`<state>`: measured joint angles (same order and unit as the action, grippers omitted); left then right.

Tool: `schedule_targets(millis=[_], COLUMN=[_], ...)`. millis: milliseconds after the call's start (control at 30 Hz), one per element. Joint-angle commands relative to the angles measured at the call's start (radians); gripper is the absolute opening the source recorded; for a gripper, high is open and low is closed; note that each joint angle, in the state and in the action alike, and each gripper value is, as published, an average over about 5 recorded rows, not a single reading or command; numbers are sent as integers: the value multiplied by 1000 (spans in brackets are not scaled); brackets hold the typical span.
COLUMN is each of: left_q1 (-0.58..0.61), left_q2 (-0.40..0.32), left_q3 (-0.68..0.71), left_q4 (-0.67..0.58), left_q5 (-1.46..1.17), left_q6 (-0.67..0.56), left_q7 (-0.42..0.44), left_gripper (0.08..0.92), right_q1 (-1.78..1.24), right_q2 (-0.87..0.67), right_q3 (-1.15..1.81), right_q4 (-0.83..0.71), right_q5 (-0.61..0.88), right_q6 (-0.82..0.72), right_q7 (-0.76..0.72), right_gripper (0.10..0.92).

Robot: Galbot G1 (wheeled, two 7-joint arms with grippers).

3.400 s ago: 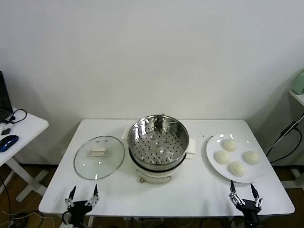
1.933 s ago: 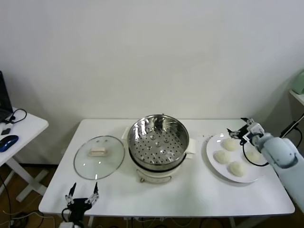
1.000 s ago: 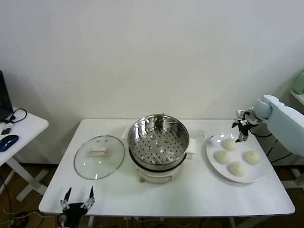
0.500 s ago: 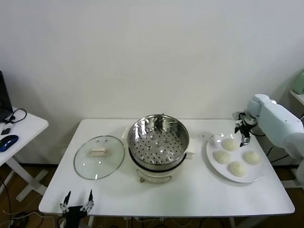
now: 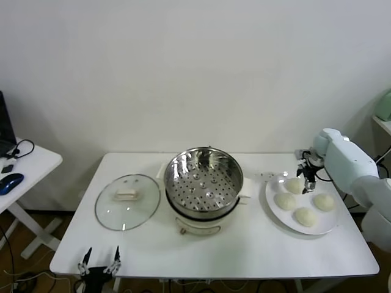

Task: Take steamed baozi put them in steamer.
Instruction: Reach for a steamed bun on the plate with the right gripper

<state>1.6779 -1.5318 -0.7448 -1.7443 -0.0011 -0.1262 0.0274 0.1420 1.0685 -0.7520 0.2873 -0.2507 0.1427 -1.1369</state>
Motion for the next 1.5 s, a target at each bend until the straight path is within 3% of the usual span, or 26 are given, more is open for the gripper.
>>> schedule_targets(millis=[33, 1100, 1500], left_q1=[0, -5, -2], left_q2=[1, 10, 20], left_q3=[0, 5, 4], left_q4=[7, 28, 27], left_q5=[0, -3, -5], left_q6=[-4, -19, -23], left_q7=[-2, -14, -26], left_gripper=[823, 823, 823], right_q1=[-12, -21, -21], right_q2=[14, 43, 56], right_q3=[43, 77, 79], right_q4=[-24, -73, -79], right_q5=[-19, -70, -80], right_q6=[6, 13, 17], right_q7=[8, 53, 89], right_gripper=[823, 805, 631])
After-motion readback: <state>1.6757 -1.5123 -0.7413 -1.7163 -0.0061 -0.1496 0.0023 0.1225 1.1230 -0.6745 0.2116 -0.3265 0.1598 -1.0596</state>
